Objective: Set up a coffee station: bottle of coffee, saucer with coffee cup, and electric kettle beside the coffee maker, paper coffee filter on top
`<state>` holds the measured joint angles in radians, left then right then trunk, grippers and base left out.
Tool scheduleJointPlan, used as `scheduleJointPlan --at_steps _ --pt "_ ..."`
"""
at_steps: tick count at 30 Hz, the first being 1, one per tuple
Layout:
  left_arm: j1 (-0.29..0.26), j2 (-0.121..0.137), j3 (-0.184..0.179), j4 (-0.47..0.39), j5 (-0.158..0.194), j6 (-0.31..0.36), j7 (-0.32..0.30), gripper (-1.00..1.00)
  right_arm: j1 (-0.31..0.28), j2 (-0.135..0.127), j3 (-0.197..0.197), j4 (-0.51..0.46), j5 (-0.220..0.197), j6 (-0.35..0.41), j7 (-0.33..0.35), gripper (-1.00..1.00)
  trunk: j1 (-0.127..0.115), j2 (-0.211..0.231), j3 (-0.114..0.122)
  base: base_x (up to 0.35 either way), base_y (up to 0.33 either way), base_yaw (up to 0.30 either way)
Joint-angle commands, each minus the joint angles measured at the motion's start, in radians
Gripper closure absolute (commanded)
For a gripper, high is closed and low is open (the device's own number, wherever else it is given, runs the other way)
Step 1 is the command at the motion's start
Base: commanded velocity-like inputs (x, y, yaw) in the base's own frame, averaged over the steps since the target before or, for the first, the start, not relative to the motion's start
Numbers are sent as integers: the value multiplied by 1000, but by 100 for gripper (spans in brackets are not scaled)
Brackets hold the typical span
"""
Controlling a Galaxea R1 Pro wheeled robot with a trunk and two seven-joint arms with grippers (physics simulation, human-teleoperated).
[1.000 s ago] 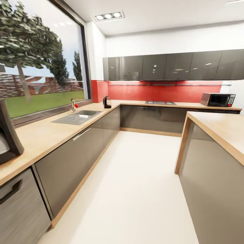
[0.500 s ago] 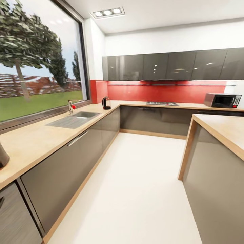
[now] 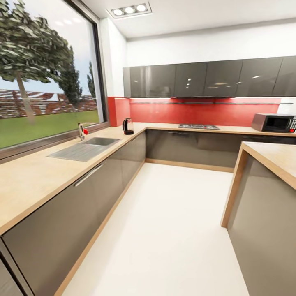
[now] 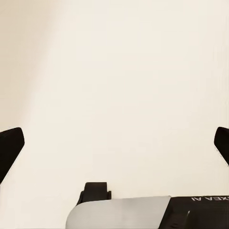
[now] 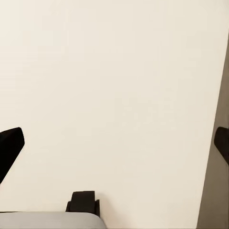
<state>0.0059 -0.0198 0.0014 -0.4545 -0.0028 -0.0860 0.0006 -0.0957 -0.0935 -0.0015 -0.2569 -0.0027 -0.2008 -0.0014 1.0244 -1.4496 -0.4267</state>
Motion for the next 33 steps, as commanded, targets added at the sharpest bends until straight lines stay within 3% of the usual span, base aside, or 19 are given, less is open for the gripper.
scheduleJointPlan --at_steps 1,33 --pt "0 0 0 -1 0 -1 0 -100 -1 0 0 1 0 -3 0 -100 1 0 -1 326 0 0" --pt "0 0 1 -2 0 -1 0 -100 0 0 0 1 0 -3 0 -100 1 0 -1 325 -32 0"
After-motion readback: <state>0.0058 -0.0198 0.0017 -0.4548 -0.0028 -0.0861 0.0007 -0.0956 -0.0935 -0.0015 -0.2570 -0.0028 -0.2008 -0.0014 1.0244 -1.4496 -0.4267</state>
